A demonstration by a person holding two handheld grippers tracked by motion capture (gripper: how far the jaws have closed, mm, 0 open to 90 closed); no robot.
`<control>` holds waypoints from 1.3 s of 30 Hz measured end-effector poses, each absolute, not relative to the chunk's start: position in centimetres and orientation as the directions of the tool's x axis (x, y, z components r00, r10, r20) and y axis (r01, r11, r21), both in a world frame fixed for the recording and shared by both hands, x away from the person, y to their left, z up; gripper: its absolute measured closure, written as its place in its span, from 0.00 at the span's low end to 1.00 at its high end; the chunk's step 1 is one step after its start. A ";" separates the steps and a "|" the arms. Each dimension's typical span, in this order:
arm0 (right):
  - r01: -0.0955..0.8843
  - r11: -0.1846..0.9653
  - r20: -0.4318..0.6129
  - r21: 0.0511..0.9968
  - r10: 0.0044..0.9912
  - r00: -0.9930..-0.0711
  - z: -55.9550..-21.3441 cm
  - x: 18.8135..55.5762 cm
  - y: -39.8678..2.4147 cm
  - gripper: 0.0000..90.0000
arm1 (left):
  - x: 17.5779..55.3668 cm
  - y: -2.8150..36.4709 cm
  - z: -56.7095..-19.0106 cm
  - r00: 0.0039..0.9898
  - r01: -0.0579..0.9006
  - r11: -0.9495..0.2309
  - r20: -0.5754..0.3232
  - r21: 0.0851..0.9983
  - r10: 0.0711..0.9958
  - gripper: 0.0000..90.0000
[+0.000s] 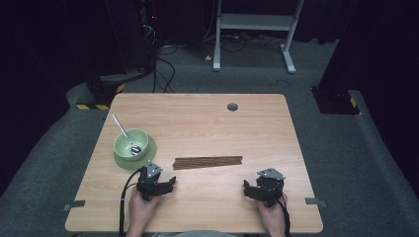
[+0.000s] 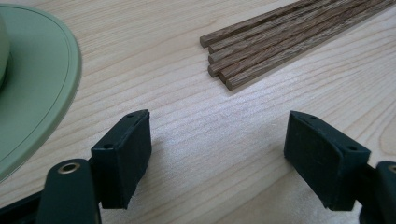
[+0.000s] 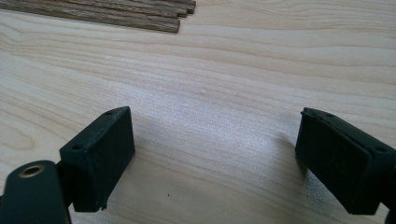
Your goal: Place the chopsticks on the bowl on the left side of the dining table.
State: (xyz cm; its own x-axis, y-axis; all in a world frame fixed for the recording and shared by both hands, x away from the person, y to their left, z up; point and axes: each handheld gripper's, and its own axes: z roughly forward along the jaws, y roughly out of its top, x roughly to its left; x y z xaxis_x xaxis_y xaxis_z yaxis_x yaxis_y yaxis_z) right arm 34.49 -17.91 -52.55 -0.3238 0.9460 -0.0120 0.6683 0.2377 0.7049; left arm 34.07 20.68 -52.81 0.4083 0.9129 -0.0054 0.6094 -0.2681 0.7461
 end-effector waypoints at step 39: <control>0.662 0.242 -0.018 0.709 0.945 -0.326 -52.5 34.4 -17.8 0.16 | 34.1 20.8 -52.5 0.460 0.607 -0.271 -0.052 0.747 0.887 0.18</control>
State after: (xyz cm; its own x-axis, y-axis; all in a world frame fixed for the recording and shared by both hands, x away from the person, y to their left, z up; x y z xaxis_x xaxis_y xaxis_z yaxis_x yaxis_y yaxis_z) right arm 34.39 -17.83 -52.53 -0.3262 0.9451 -0.0183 0.6619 0.2422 0.7094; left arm 34.07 20.80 -52.49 0.4596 0.8866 -0.0521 0.6070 -0.2707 0.7472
